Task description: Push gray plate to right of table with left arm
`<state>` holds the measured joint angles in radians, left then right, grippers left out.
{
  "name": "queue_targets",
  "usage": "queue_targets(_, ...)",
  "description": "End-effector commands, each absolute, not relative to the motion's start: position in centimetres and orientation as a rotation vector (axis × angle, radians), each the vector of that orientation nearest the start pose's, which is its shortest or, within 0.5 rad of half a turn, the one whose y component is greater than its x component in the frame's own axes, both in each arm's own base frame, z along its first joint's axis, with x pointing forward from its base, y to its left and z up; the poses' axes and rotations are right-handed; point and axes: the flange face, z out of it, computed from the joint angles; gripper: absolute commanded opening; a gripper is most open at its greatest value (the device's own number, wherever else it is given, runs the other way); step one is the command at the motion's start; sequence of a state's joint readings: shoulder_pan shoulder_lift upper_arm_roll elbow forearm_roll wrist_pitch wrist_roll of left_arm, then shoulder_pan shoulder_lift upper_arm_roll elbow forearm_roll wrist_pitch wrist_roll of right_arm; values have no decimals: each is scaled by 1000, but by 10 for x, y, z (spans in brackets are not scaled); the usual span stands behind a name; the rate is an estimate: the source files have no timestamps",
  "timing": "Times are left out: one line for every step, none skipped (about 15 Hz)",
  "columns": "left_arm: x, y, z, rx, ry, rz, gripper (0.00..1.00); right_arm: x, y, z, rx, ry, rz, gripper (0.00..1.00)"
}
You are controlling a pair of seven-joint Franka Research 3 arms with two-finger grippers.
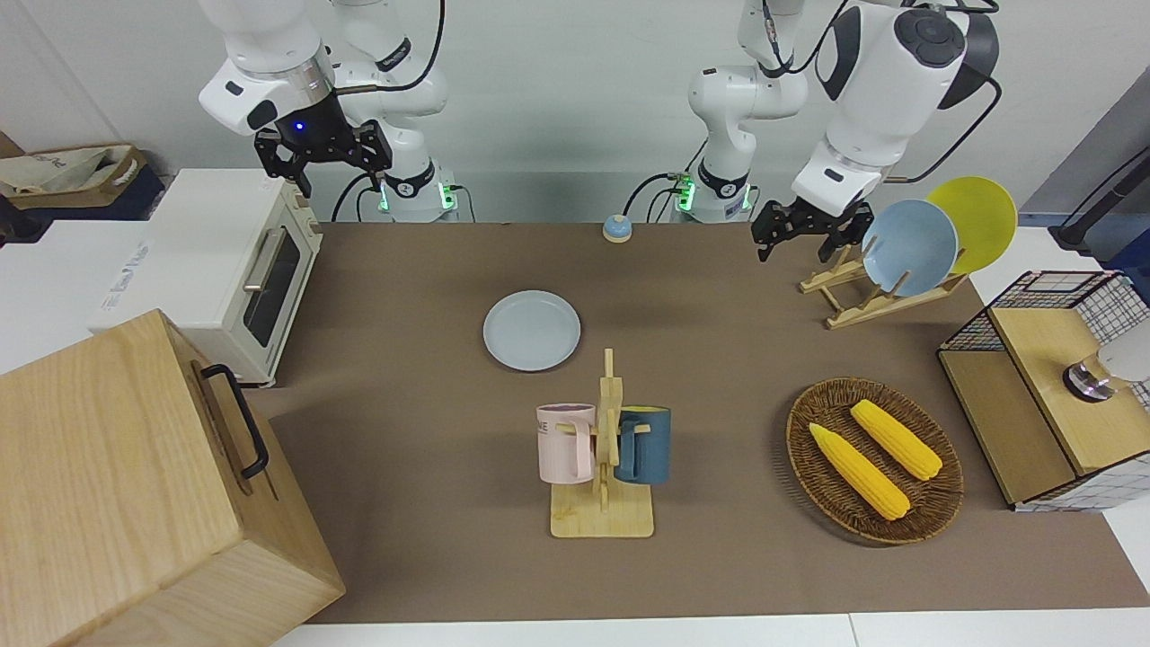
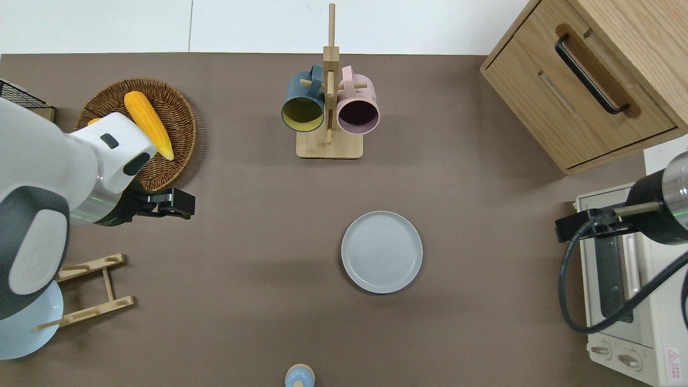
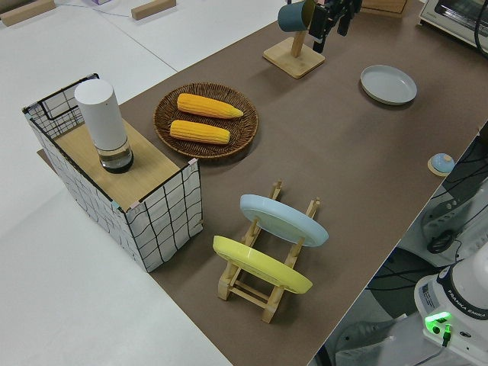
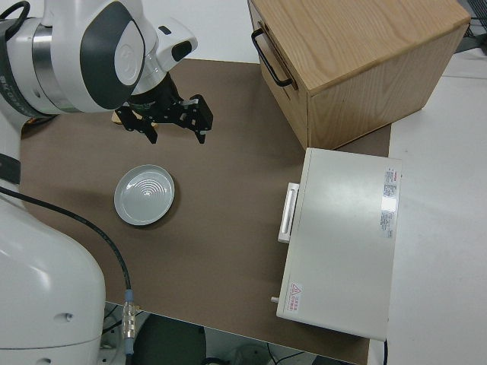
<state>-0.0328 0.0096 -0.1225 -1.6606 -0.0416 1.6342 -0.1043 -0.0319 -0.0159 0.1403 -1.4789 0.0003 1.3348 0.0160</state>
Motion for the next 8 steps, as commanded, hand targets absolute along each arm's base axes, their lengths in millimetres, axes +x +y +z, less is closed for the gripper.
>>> queue_targets(556, -83, 602, -3166, 95, 27, 991, 518, 57, 660, -3139, -124, 208, 983)
queue_targets(556, -81, 607, -3167, 88, 15, 991, 518, 57, 660, -3139, -124, 208, 983)
queue_targets(556, -81, 607, -3167, 86, 15, 993, 518, 57, 660, -3139, -124, 208, 983)
queue_targets(556, -81, 607, -3167, 86, 12, 993, 518, 57, 660, -3139, -124, 208, 983)
queue_targets(556, -81, 608, -3167, 86, 12, 991, 518, 57, 660, -3139, -124, 208, 983)
queue_targets(556, -81, 608, -3167, 86, 12, 991, 518, 57, 660, -3139, -124, 208, 983)
queue_targets(556, -81, 608, -3168, 84, 12, 991, 518, 57, 660, -3139, -124, 208, 983)
queue_targets(556, -80, 608, -3168, 81, 12, 991, 518, 57, 660, -3139, -124, 208, 983)
